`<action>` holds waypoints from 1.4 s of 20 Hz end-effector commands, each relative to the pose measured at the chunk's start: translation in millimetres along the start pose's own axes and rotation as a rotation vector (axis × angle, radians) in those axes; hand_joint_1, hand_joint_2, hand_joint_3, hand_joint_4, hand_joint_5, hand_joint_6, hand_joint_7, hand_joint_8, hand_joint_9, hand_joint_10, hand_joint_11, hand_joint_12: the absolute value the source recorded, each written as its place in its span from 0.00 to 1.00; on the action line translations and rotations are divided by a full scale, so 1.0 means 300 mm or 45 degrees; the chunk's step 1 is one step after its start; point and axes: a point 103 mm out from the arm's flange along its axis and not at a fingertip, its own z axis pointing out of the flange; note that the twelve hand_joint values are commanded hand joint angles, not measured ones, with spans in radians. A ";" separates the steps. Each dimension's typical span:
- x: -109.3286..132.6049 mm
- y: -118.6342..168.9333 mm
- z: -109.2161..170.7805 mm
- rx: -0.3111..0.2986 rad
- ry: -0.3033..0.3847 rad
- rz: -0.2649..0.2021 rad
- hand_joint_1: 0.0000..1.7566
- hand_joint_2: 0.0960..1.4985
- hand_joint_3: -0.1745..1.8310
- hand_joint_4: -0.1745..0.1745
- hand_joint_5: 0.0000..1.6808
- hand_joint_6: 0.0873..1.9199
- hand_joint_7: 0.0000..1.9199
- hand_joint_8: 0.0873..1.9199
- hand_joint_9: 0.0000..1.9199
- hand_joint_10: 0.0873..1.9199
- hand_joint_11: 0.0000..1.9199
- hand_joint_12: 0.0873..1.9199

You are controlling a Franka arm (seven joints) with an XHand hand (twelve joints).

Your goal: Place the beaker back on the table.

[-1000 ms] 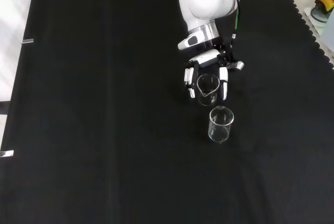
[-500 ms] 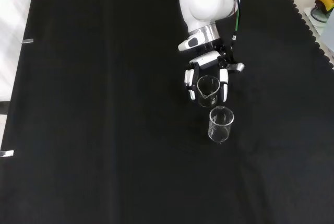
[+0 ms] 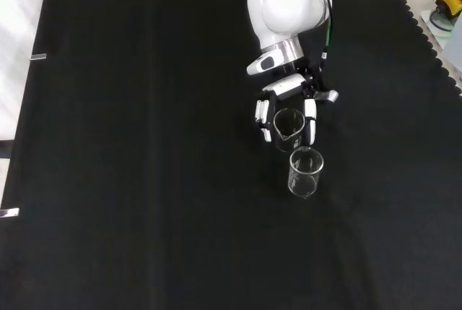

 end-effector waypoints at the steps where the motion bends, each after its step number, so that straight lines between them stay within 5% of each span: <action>1: 0.000 -0.004 0.002 0.029 -0.022 -0.012 0.82 0.61 0.09 0.28 0.67 0.31 0.71 0.16 0.67 0.20 0.49 0.45; 4: 0.000 -0.007 0.000 0.034 -0.030 -0.012 0.80 0.62 0.11 0.42 0.57 0.40 0.66 0.26 0.64 0.19 0.47 0.48; 7: -0.001 -0.015 -0.003 0.038 -0.053 -0.014 0.76 0.34 0.51 0.44 0.52 0.44 0.63 0.21 0.62 0.18 0.43 0.51; 9: -0.001 -0.019 -0.008 0.038 -0.067 -0.017 0.75 0.25 0.61 0.44 0.50 0.45 0.61 0.21 0.61 0.18 0.41 0.53; 20: 0.002 -0.048 -0.018 0.074 -0.123 -0.019 0.70 0.16 0.64 0.37 0.33 0.45 0.45 0.27 0.48 0.19 0.22 0.65; 28: 0.021 -0.044 -0.013 0.123 -0.182 -0.024 0.67 0.15 0.63 0.34 0.27 0.39 0.40 0.29 0.42 0.24 0.17 0.66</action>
